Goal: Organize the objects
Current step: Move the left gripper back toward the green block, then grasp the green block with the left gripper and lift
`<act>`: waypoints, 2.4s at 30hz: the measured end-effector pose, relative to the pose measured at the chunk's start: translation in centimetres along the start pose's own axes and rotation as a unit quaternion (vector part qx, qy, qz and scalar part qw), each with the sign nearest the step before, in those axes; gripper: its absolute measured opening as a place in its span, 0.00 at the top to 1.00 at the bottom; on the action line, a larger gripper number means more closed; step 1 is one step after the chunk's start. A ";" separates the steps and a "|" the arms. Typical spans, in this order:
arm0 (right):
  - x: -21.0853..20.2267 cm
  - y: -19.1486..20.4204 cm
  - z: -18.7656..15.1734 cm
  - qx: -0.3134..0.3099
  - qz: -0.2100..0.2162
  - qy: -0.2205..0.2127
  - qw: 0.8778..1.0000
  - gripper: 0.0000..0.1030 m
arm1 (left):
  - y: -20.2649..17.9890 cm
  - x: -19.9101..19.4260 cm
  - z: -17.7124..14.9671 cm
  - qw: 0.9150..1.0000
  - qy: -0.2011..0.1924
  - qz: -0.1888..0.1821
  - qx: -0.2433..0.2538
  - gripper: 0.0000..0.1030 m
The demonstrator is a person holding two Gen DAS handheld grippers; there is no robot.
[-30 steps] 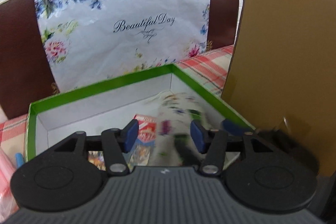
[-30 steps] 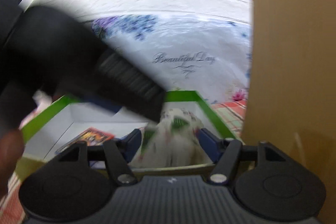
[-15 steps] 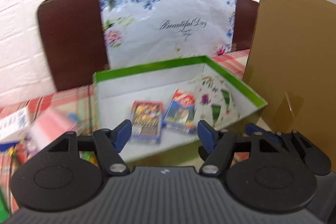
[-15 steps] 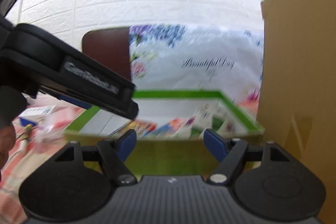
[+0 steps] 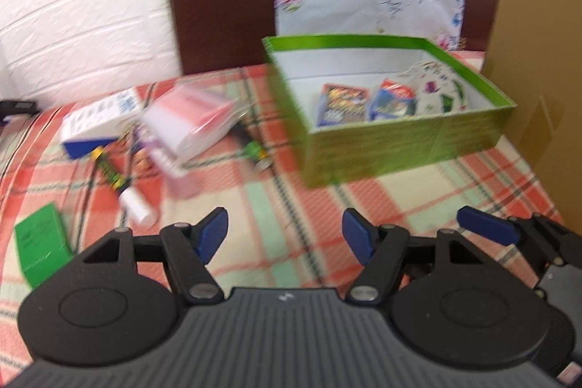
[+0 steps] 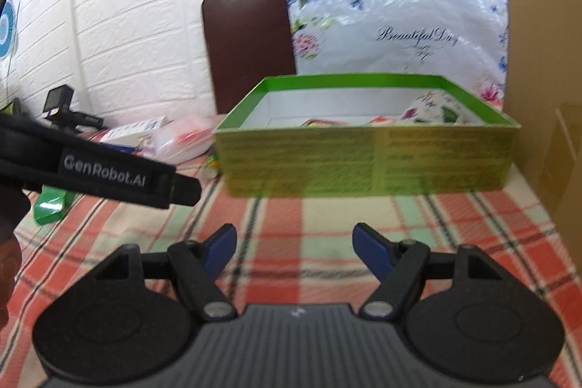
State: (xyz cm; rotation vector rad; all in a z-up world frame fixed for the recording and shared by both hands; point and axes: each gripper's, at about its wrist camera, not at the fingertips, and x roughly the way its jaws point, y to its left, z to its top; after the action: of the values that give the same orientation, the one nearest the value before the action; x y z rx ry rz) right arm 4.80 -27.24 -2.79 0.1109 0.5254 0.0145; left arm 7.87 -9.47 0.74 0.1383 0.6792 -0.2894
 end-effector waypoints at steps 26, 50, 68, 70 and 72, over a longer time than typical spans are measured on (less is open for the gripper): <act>0.6 10.2 -1.8 -0.108 0.068 0.058 0.990 0.29 | 11.9 -2.4 -7.1 0.991 0.020 0.111 -0.073 0.28; 10.0 25.6 2.3 -0.195 0.193 0.058 0.960 0.26 | 25.5 -6.1 -12.2 0.957 -0.105 0.113 -0.248 0.08; 9.7 21.3 1.5 -0.175 0.176 0.070 0.966 0.39 | 22.3 -4.1 -11.0 0.970 -0.026 0.197 -0.139 0.00; 8.7 19.7 1.1 -0.171 0.166 0.070 0.969 0.39 | 22.3 -4.1 -11.0 0.969 -0.025 0.201 -0.139 0.00; 7.4 18.0 0.7 -0.167 0.159 0.069 0.971 0.39 | 22.2 -4.1 -10.9 0.970 -0.023 0.201 -0.138 0.00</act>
State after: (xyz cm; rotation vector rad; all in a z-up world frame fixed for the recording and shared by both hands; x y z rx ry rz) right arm 11.88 -9.06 -3.91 -0.1370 0.6328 0.4242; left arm 5.12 14.89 -4.35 0.0015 0.6221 0.1918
